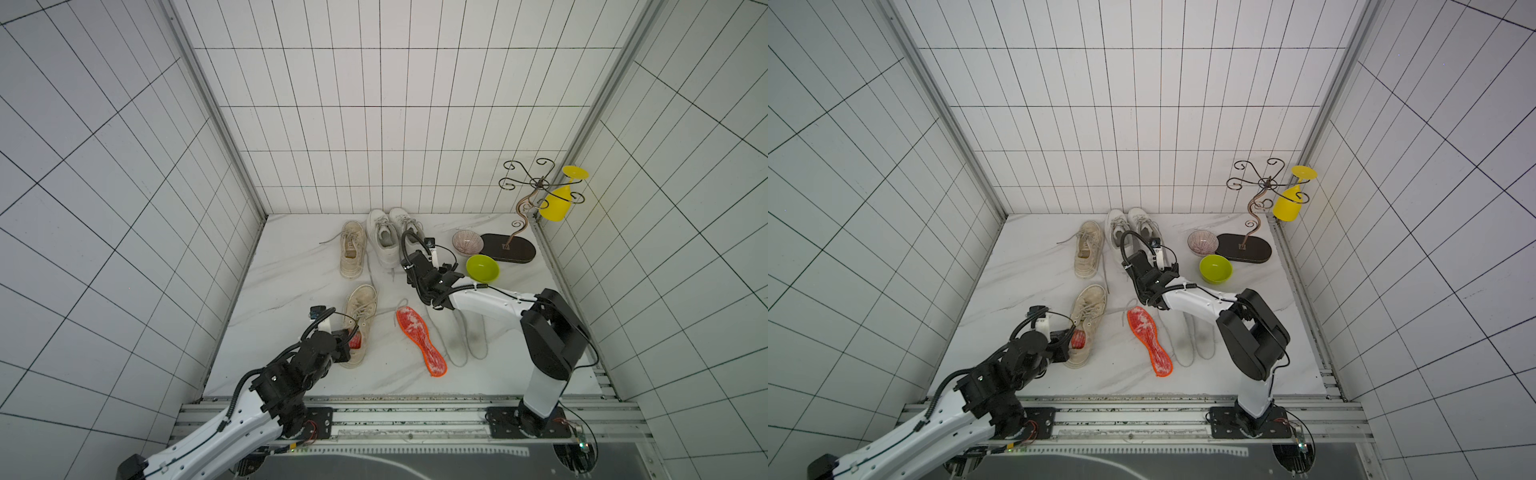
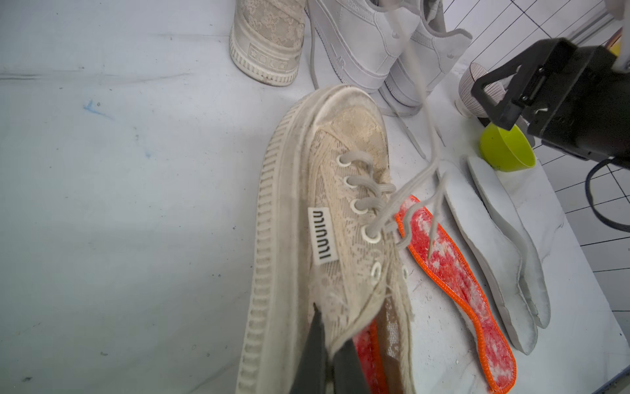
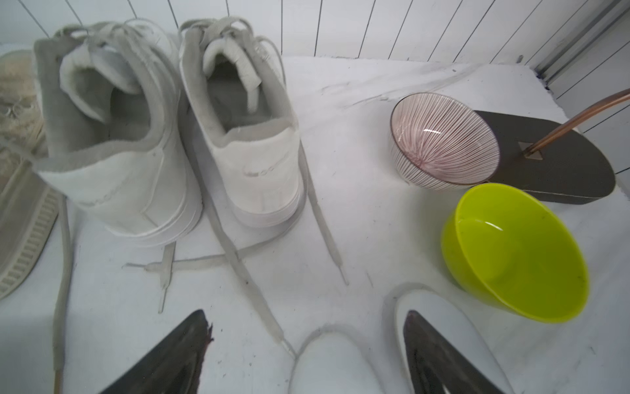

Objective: Remove the insole from the shoe
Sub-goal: Untie the shoelace on the shoe, then adjust the shoe at the center of the board.

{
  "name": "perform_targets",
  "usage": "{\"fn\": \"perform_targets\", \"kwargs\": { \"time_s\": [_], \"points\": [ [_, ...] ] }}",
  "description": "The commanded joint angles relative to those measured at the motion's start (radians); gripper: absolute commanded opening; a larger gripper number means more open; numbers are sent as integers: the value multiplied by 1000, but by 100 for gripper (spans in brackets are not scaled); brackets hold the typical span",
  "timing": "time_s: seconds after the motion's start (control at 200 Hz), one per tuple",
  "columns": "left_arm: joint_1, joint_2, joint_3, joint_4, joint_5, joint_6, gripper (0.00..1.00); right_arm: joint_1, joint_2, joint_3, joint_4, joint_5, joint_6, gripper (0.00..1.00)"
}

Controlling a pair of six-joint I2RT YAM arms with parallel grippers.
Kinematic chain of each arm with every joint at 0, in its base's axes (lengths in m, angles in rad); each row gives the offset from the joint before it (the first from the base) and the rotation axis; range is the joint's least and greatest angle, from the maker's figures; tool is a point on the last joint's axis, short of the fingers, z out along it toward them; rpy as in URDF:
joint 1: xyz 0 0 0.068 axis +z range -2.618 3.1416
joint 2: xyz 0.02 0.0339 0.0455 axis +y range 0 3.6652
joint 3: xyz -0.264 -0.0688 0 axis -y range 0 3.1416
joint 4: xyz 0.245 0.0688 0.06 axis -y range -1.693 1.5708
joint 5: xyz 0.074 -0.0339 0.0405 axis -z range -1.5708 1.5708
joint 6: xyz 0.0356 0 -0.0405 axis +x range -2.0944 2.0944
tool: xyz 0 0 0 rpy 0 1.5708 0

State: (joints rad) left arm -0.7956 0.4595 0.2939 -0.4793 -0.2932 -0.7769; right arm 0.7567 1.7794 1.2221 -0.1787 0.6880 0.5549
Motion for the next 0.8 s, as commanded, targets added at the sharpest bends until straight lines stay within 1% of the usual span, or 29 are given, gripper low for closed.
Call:
{"fn": "perform_targets", "kwargs": {
  "time_s": [0.0, 0.165, 0.255, 0.36, 0.49, 0.585, 0.71, 0.795],
  "points": [
    [2, -30, 2, 52, -34, -21, 0, -34, -49, -17, 18, -11, 0, 90],
    [2, -22, 5, 50, -27, -22, 0, -76, -73, -21, 31, -69, -23, 91],
    [2, -8, 2, 74, -12, -22, 0, -62, -110, -40, 68, -127, -60, 91],
    [2, 31, -1, 140, 10, -25, 0, 7, -167, -82, 118, -254, -110, 89],
    [1, 114, -2, 268, 27, -54, 0, 118, -227, -134, 115, -367, -95, 86],
    [2, 180, 6, 335, 4, -87, 0, 203, -254, -166, 108, -400, -71, 85],
    [2, 235, 36, 319, -74, -139, 0, 284, -246, -198, 103, -432, -51, 84],
    [3, 251, 36, 327, -84, -155, 0, 323, -217, -211, 114, -447, -55, 83]
  ]
}}
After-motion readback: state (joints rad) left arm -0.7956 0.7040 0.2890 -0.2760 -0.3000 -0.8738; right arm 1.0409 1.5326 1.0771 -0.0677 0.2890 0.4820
